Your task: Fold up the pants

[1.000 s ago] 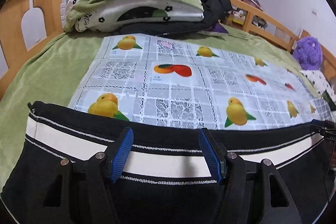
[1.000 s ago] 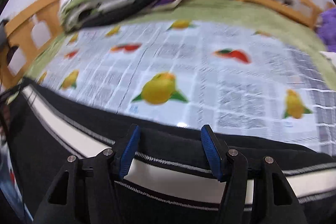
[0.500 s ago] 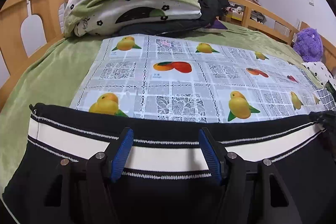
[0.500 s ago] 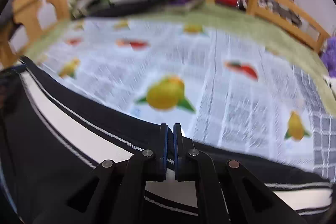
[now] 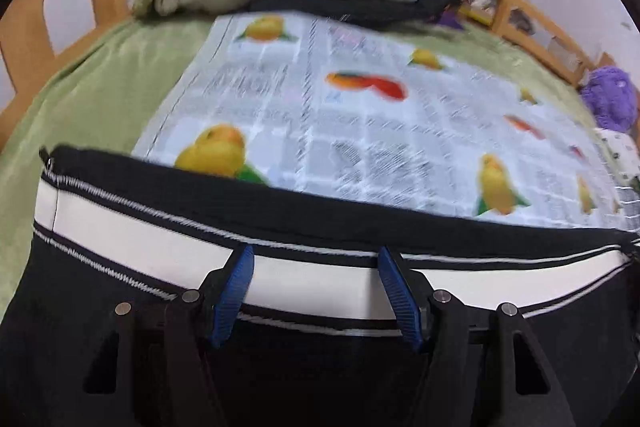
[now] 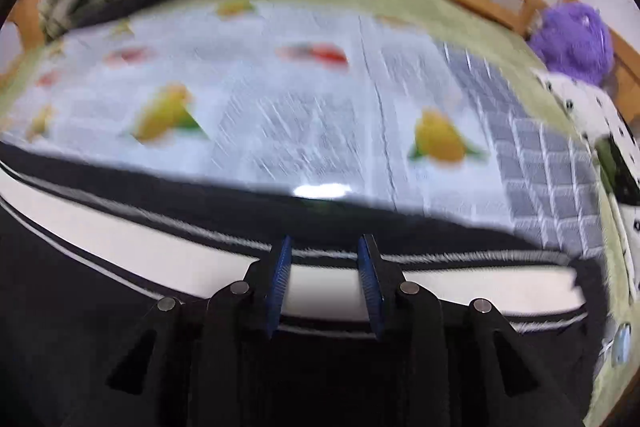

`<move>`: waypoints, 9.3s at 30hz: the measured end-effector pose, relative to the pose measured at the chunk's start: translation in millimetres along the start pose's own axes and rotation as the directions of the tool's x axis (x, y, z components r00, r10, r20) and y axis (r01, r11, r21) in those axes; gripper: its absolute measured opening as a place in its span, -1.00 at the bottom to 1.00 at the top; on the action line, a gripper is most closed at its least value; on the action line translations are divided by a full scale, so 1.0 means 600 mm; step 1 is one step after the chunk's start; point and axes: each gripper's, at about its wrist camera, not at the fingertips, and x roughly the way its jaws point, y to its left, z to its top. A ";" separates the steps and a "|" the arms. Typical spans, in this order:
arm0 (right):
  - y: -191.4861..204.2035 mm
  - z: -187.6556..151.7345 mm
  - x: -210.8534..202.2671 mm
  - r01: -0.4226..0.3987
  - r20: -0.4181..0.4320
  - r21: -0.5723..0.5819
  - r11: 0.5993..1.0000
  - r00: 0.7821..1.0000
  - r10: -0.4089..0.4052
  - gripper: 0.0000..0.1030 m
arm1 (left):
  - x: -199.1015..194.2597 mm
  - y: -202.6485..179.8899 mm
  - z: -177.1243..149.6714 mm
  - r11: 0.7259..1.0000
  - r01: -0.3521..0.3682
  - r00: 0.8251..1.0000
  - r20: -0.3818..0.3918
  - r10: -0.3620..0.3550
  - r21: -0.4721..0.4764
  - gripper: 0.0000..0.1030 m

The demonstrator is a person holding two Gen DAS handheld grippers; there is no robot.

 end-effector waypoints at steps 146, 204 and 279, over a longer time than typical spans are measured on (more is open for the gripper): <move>0.209 -0.215 -0.180 -0.452 -0.002 0.425 0.784 0.866 0.500 -0.39 | -0.215 -0.097 -0.163 0.964 0.209 0.967 0.108 -0.228 0.164 0.16; 0.208 -0.068 -0.125 -0.369 -0.051 0.277 0.887 0.917 0.397 0.13 | -0.191 -0.140 -0.160 0.956 0.251 0.966 0.023 -0.257 0.151 -0.26; 0.138 -0.200 -0.245 -0.362 0.182 0.508 0.782 0.932 0.313 -0.76 | -0.188 0.034 -0.023 0.966 0.259 0.966 -0.017 -0.258 0.028 -0.80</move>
